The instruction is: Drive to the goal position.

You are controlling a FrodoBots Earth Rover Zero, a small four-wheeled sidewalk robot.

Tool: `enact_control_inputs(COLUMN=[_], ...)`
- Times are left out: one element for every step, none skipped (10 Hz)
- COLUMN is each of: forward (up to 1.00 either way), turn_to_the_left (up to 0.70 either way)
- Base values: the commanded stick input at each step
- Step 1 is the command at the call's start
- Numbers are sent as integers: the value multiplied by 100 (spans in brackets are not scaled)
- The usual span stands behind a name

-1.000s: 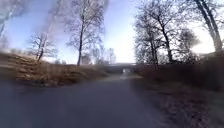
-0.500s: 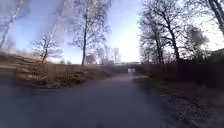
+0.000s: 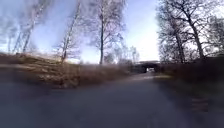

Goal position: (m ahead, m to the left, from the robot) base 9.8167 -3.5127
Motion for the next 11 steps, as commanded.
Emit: enact_control_inputs(forward=[85, 85, 85, 85, 85, 85, 85, 85, 85, 85, 85], turn_to_the_left=[0, 0, 0, 0, 0, 0, 0, 0, 0, 0, 0])
